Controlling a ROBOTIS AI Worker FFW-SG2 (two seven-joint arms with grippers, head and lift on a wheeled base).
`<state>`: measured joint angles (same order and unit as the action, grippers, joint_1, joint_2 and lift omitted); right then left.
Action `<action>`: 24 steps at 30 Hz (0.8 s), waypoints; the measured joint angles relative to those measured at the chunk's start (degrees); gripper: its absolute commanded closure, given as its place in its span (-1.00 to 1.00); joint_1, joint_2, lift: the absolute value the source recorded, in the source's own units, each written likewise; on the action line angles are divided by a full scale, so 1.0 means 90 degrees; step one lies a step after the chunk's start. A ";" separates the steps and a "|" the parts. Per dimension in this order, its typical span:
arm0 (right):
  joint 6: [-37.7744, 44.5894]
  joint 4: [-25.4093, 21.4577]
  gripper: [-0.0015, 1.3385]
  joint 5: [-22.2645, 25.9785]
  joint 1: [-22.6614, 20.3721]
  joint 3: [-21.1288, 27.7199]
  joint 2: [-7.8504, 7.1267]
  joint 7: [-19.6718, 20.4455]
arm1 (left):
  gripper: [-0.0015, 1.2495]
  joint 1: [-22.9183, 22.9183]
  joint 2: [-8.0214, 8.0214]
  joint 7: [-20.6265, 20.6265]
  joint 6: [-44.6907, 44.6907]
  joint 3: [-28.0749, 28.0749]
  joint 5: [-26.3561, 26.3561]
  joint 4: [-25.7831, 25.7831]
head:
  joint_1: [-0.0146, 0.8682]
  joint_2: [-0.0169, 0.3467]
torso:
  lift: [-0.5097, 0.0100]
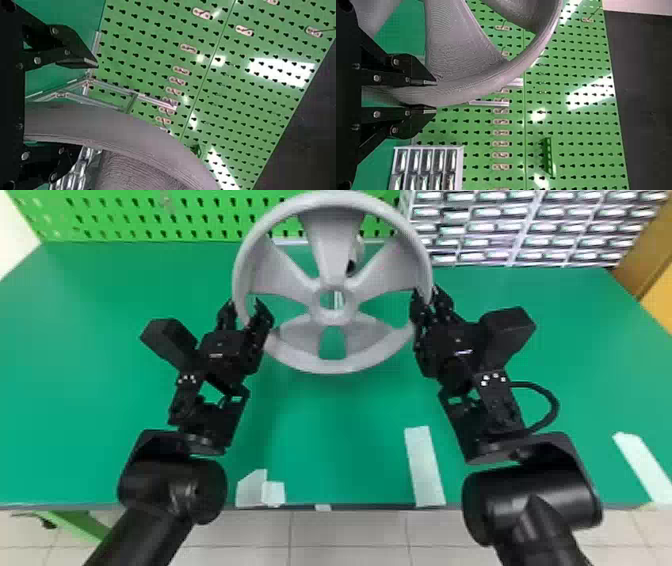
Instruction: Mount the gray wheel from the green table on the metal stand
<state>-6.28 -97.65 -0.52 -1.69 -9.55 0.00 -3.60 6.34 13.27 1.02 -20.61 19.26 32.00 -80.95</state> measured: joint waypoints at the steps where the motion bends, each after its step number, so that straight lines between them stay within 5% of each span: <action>1: -0.0001 0.0000 0.64 0.0000 0.0001 0.0003 0.0000 0.0000 | 0.25 0.0004 0.0000 0.0009 0.0001 0.0007 0.0004 0.0000 | 1.00 -0.62 | 0.58; 24: 0.0044 -0.0005 0.64 -0.0146 0.0093 0.0266 0.0000 0.0000 | 0.26 0.0213 -0.0111 0.0019 -0.0004 0.0315 -0.0053 0.0189 | 1.00 -0.62 | 0.58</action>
<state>-5.89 -97.70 -1.84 -0.85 -7.16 0.00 -3.60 8.25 12.27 1.19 -20.64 22.10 31.52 -79.24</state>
